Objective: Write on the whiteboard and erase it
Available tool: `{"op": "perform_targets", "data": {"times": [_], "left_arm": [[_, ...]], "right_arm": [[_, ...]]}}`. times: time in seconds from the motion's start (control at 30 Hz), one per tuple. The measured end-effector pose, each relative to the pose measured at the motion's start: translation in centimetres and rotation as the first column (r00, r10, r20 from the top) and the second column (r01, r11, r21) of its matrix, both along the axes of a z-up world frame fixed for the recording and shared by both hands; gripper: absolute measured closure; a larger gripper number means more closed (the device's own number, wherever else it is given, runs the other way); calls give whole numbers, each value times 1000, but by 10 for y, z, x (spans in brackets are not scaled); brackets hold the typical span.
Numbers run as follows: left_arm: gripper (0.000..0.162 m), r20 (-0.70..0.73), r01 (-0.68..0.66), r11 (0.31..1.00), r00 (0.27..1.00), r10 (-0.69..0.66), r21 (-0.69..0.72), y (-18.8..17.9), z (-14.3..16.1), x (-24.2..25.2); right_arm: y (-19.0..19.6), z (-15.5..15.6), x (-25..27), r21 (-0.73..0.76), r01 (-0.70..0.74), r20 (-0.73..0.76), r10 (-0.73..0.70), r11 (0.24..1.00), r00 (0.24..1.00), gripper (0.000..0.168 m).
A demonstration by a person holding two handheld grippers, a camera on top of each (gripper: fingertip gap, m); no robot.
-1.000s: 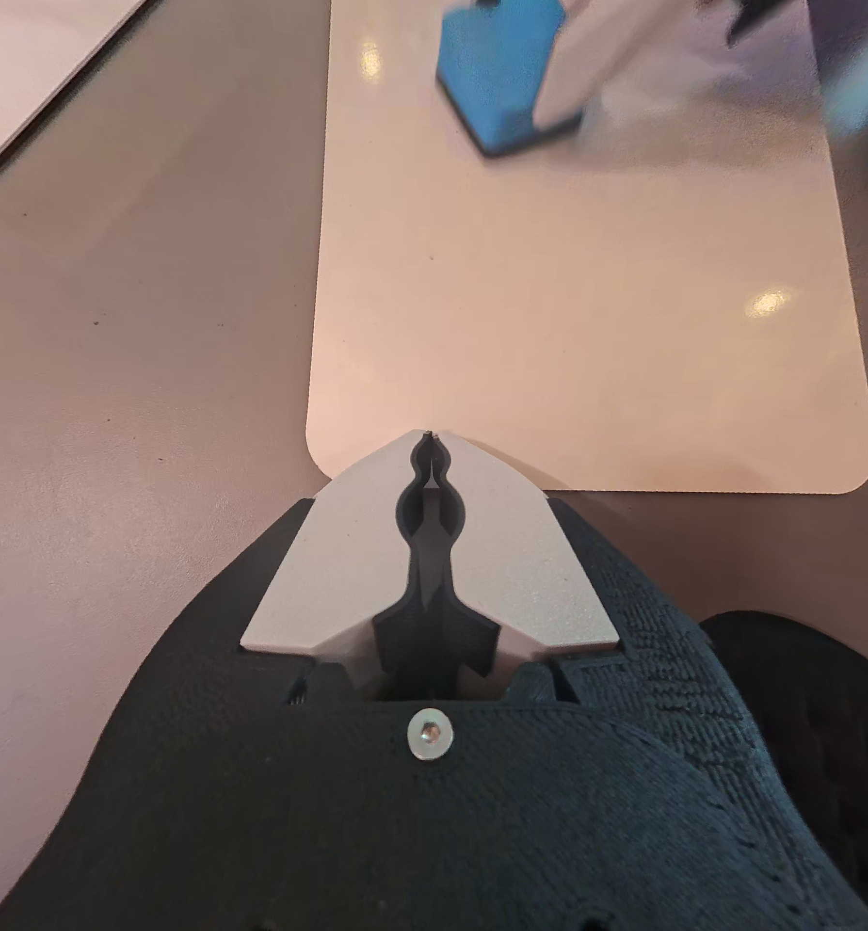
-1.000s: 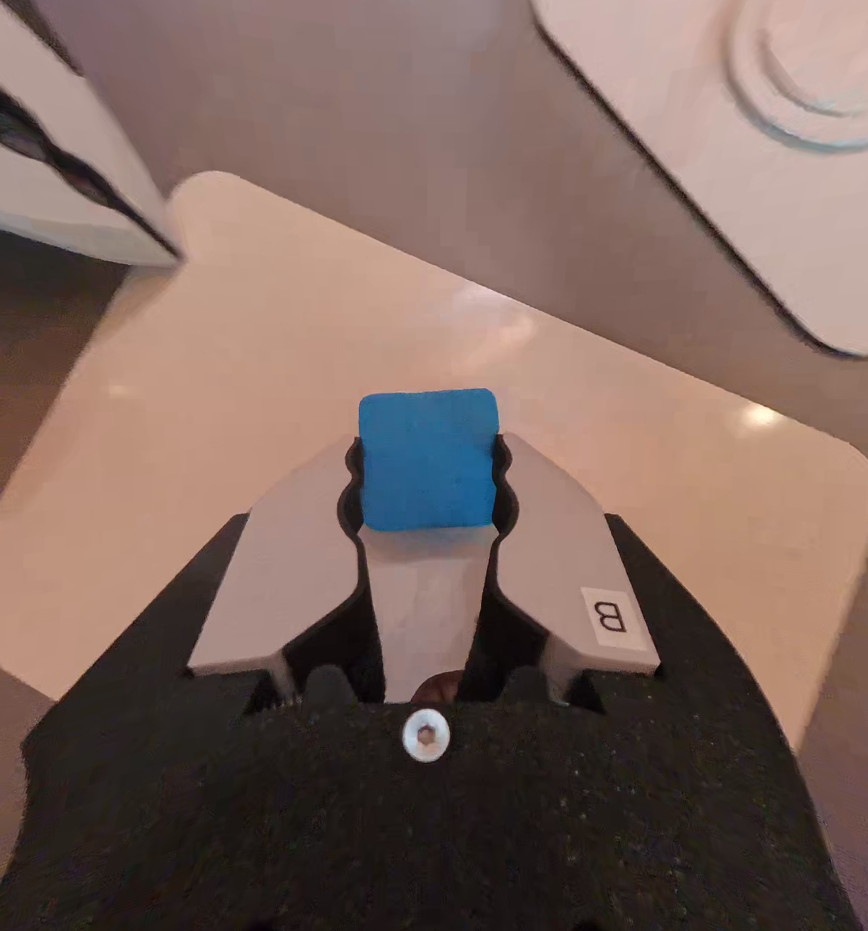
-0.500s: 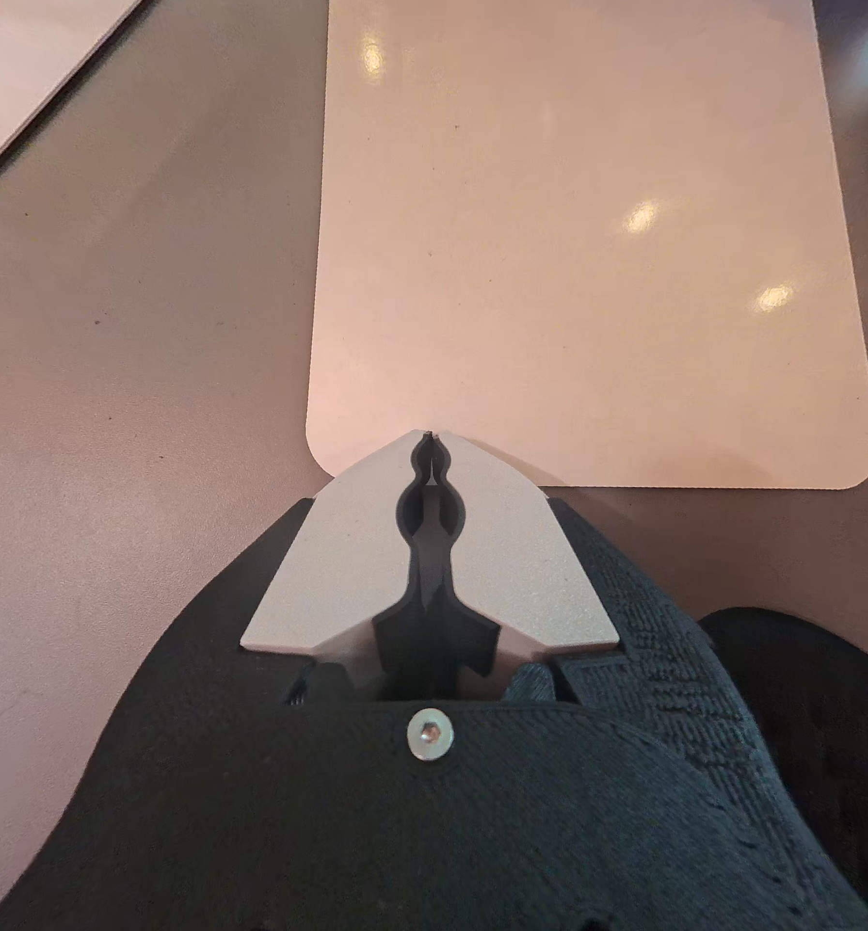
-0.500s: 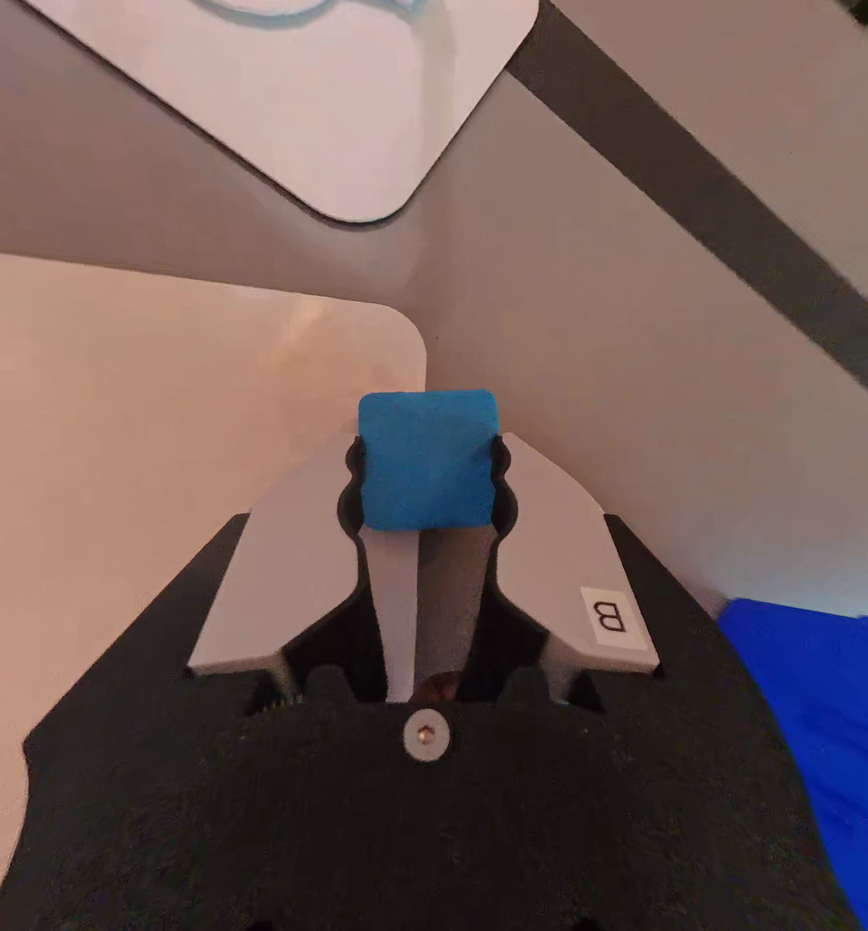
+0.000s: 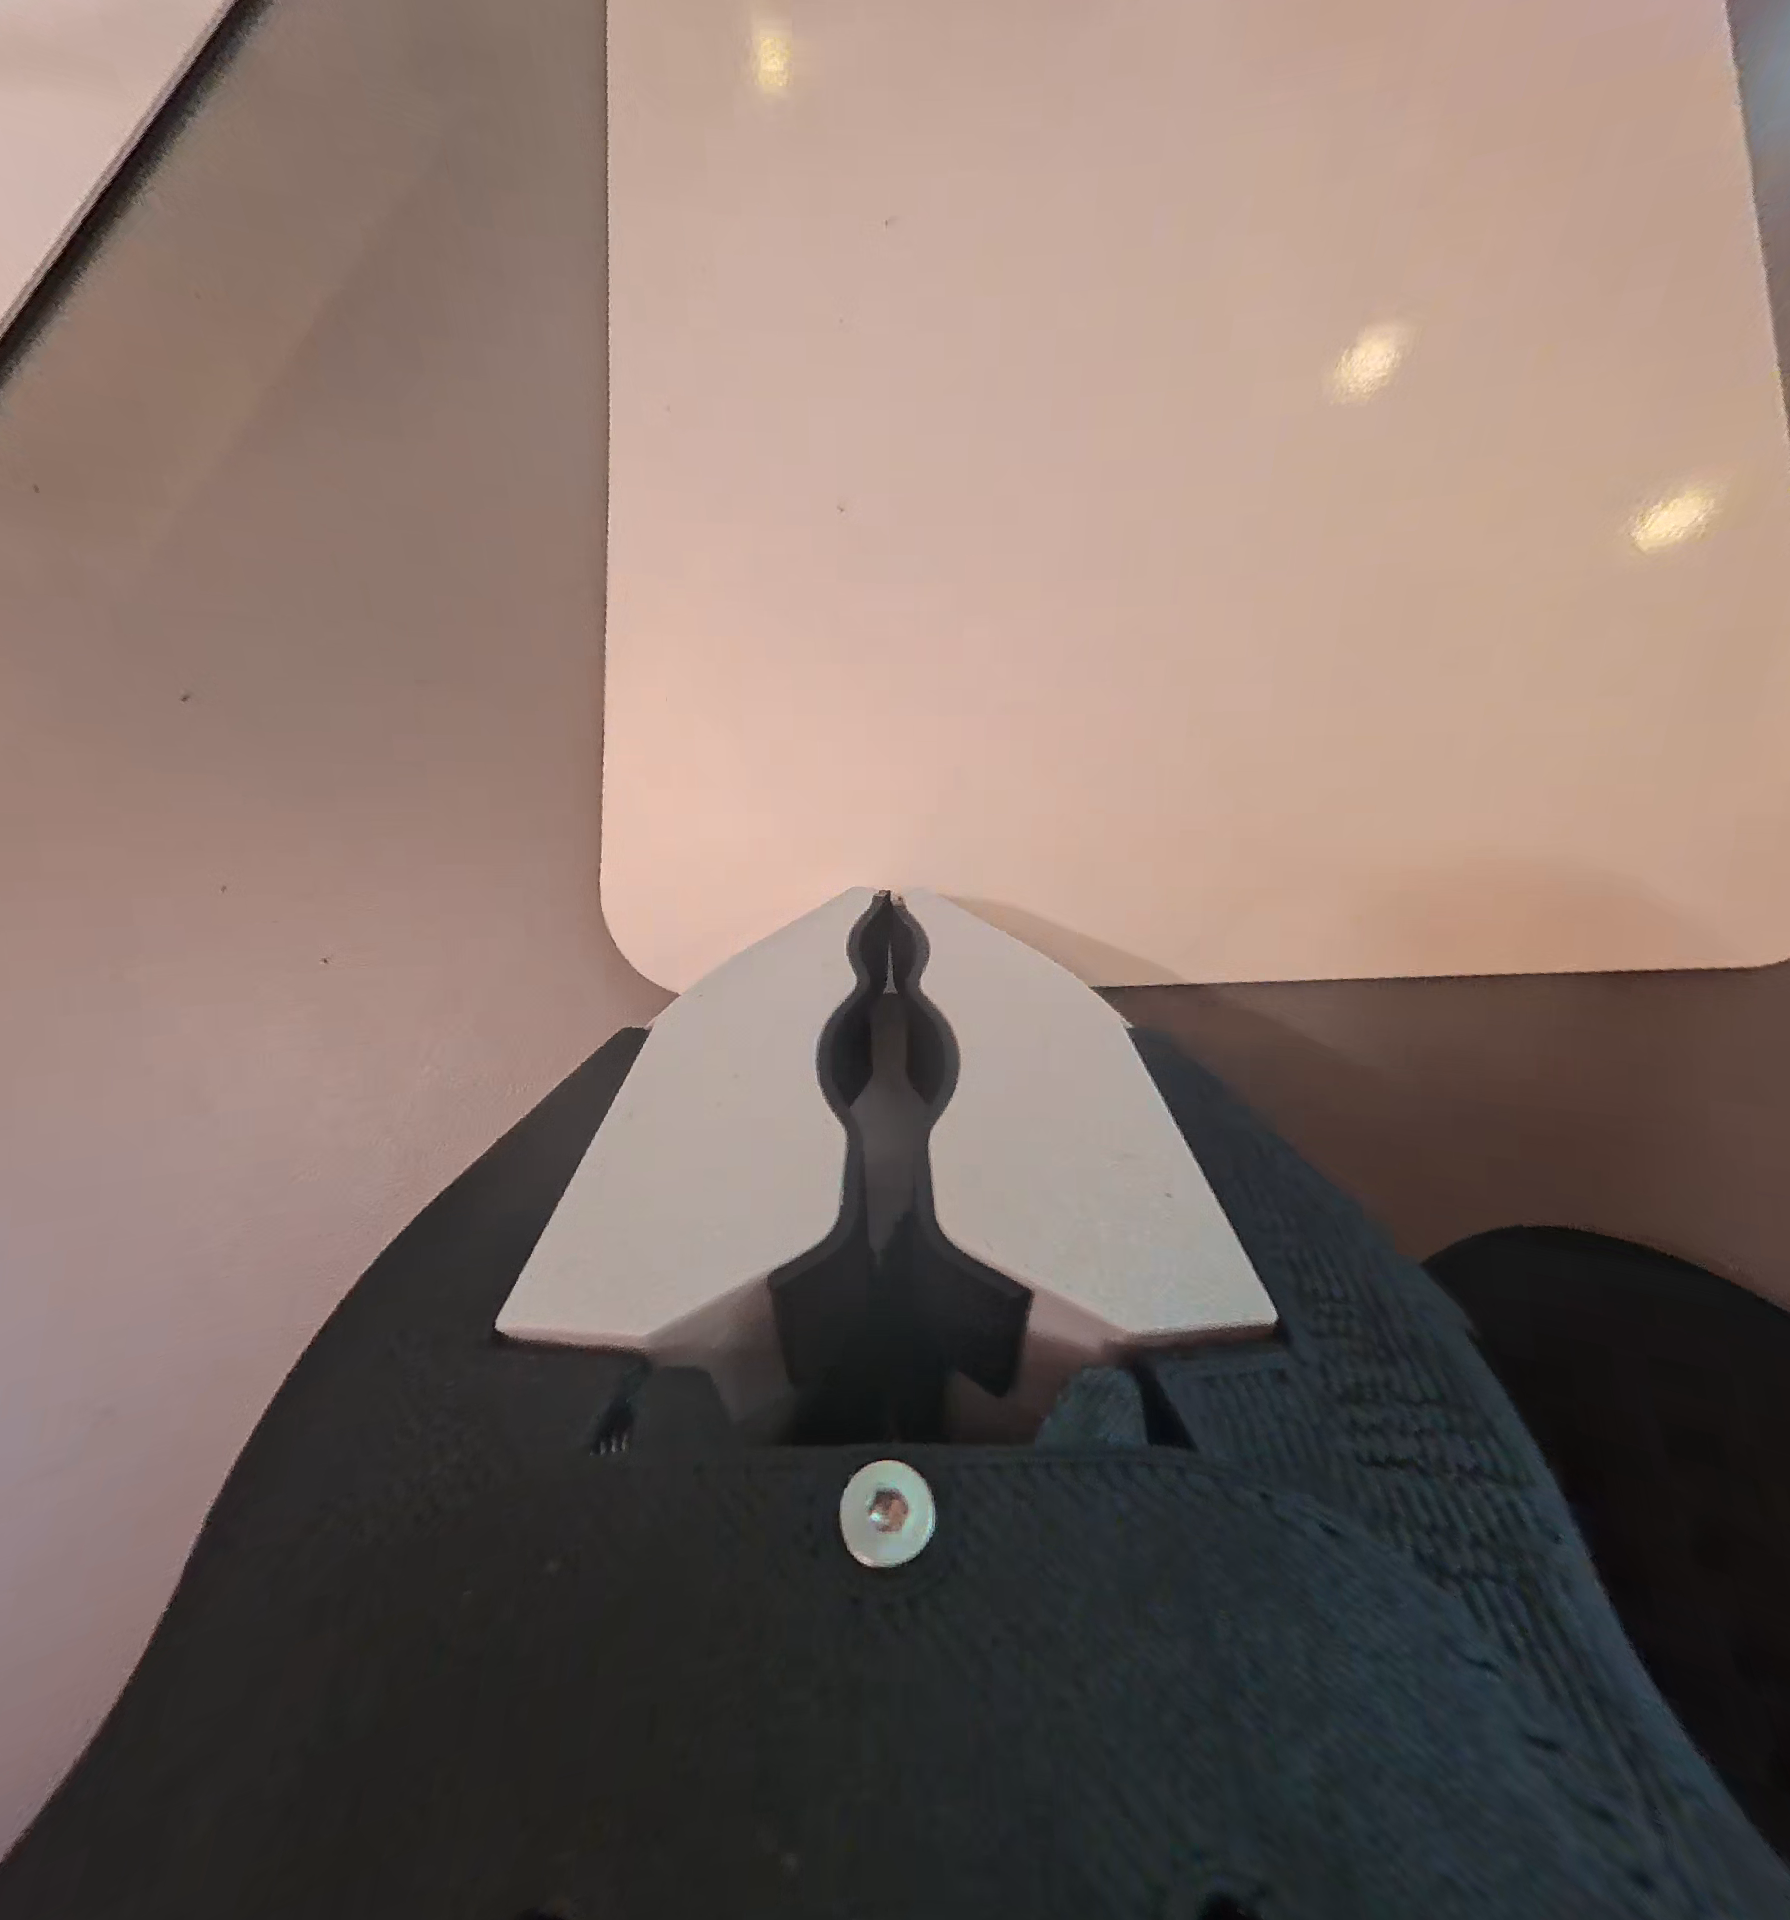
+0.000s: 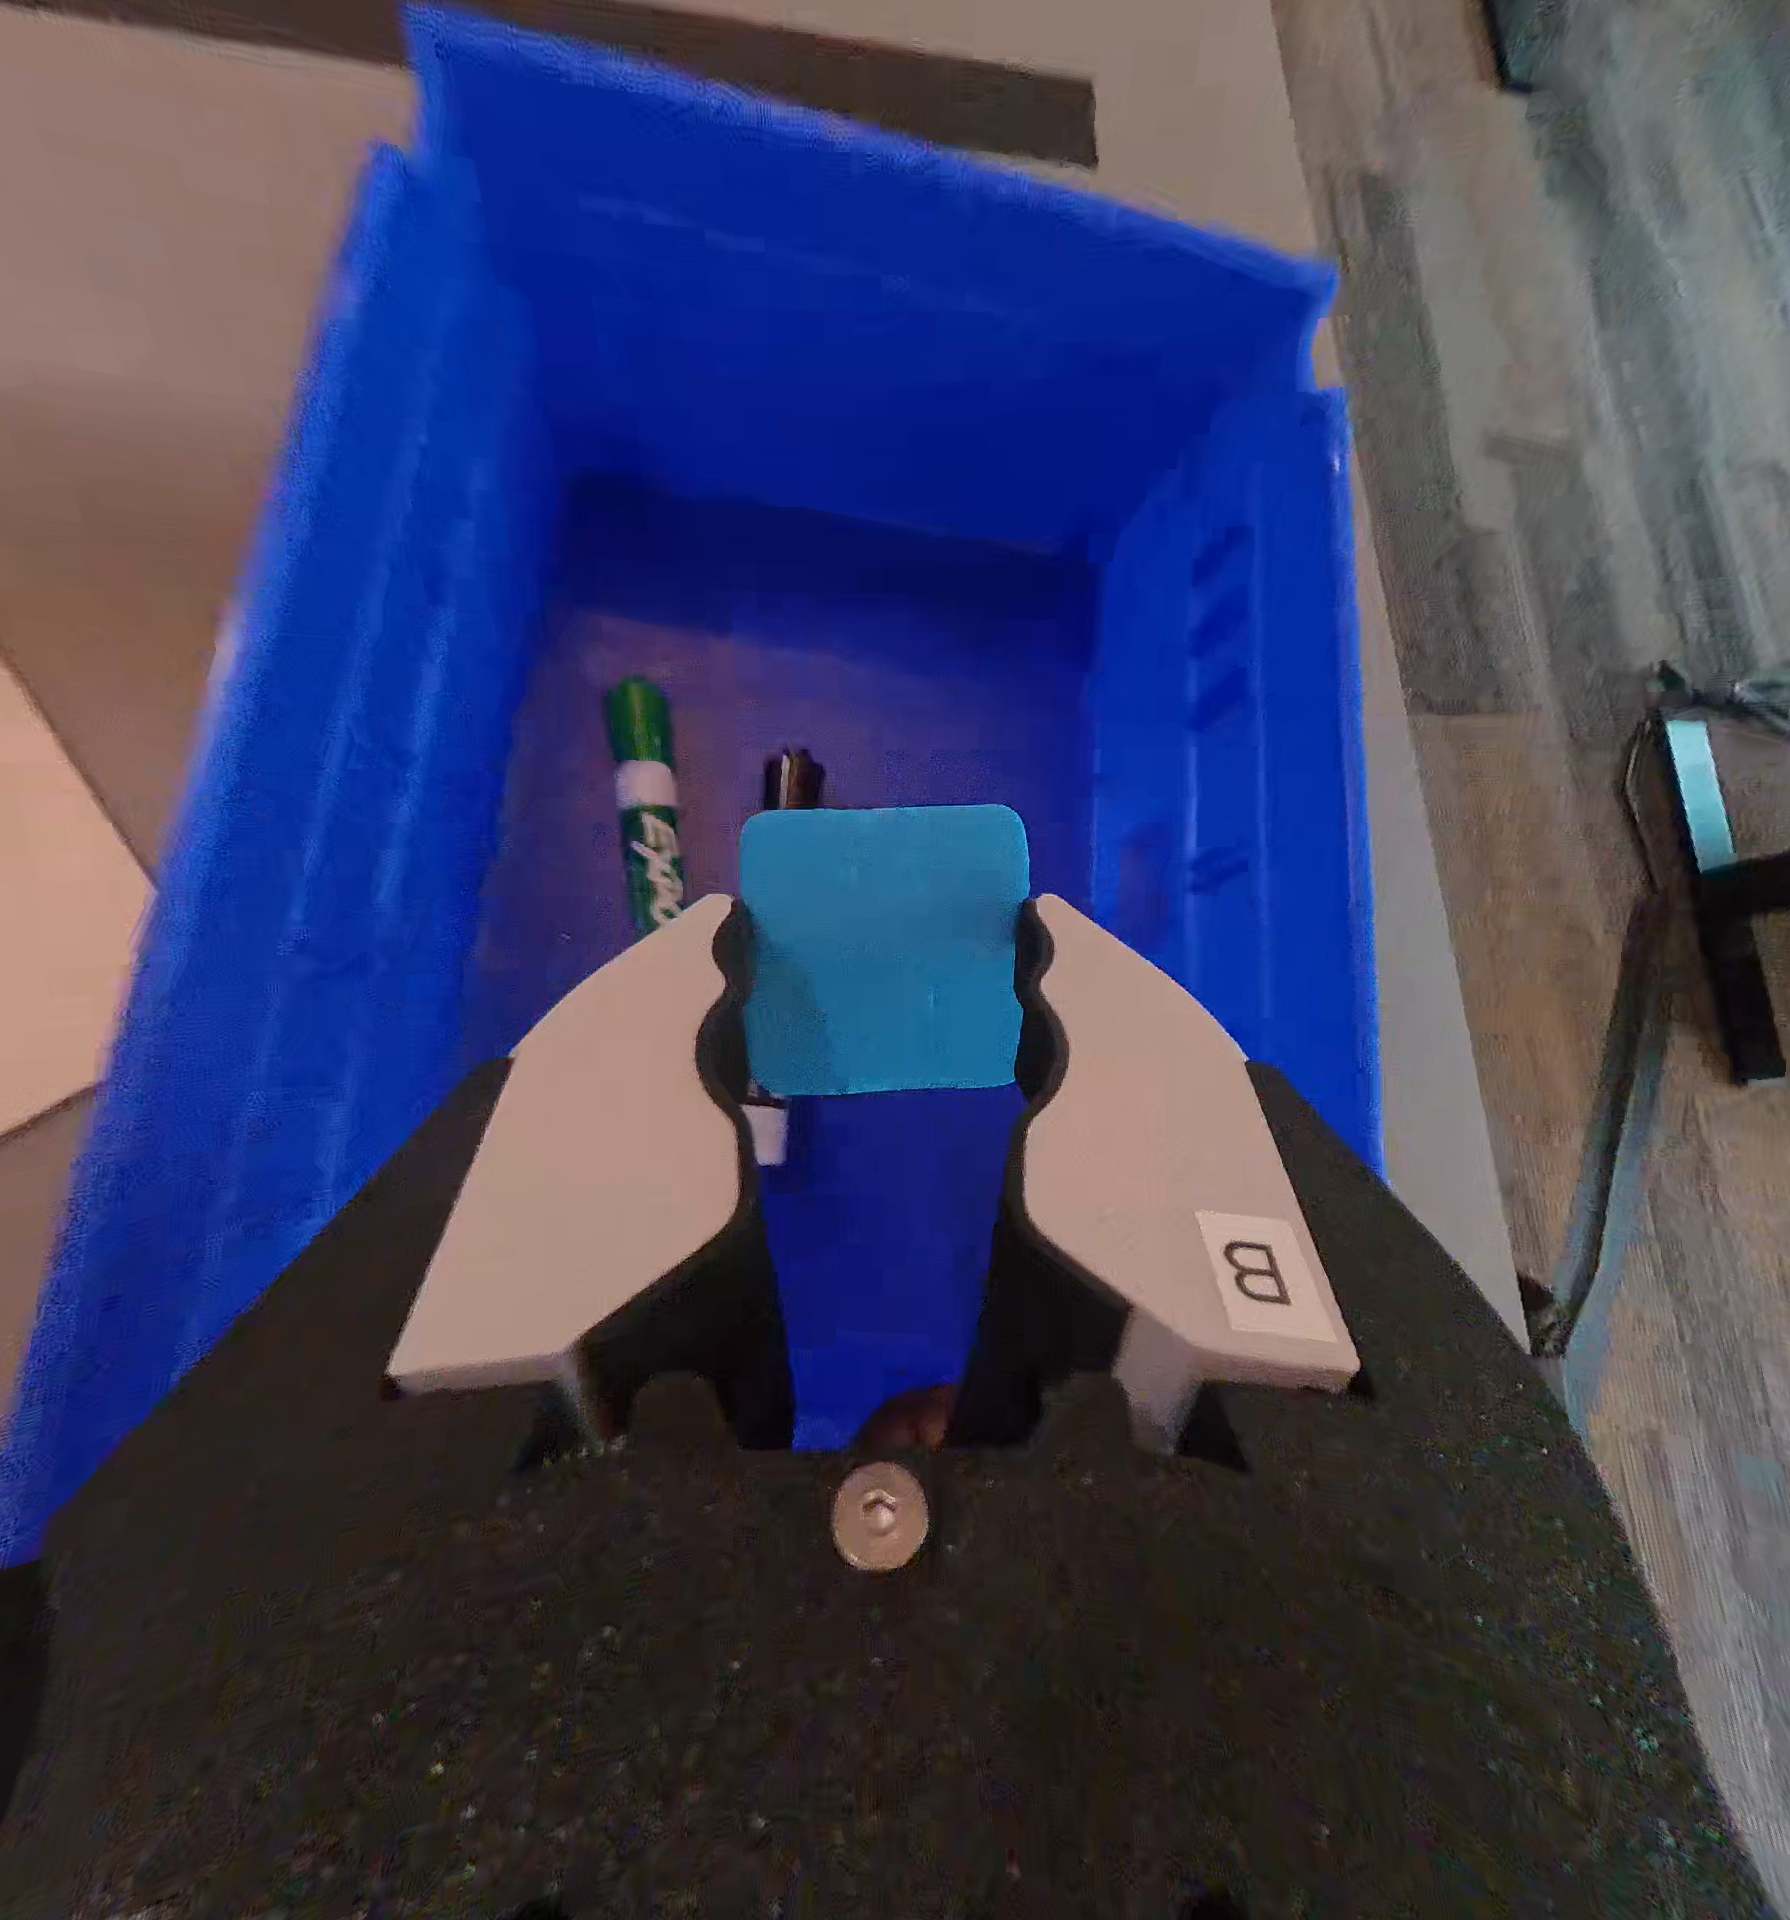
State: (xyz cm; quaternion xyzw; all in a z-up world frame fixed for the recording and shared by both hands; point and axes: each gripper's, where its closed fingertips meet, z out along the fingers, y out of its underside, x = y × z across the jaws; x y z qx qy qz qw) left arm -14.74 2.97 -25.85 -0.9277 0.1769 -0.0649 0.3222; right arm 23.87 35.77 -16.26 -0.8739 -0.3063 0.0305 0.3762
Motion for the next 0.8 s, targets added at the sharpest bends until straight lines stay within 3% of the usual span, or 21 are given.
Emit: {"op": "perform_targets", "data": {"times": [0.13, 0.33, 0.37, 0.4, 0.5, 0.6, 0.67, 0.73, 0.77, 0.8], "left_arm": [[161, 4, -5, 1000, 1000, 5, -7, 0, 0, 0], [161, -28, -18, 1000, 999, 18, -12, 1, 0, -1], [161, -30, -18, 1000, 999, 18, -12, 1, 0, -1], [161, -35, -15, 1000, 999, 14, -13, 1, 0, -2], [160, -146, -40, 999, 989, 39, -4, 3, 1, -12], [134, -138, -65, 985, 987, 87, 157, 4, 37, -1], [108, -99, -126, 938, 981, 166, 324, 0, 76, 7], [61, -55, -250, 844, 948, 312, 474, -15, 119, 5], [37, -37, -334, 765, 906, 422, 551, -27, 141, -3], [26, -19, -379, 685, 867, 498, 622, -43, 162, -7]], "right_arm": [[7, -45, 23, -88, 59, 54, -54, 994, 997, 118], [10, -83, 31, -211, 91, 88, -74, 973, 993, 117], [10, -84, 32, -209, 93, 85, -77, 974, 993, 109], [11, -80, 32, -194, 95, 75, -82, 976, 994, 91], [8, -51, 29, -98, 75, -7, -76, 992, 997, 72], [1, -3, 30, 88, 83, -140, -71, 993, 988, 69], [-16, 30, 19, 208, 29, -276, 30, 978, 961, 70], [-47, 61, -5, 344, -69, -408, 216, 937, 887, 71], [-64, 74, -16, 404, -105, -451, 298, 909, 841, 69], [-79, 79, -25, 436, -134, -468, 351, 890, 811, 66]]}}
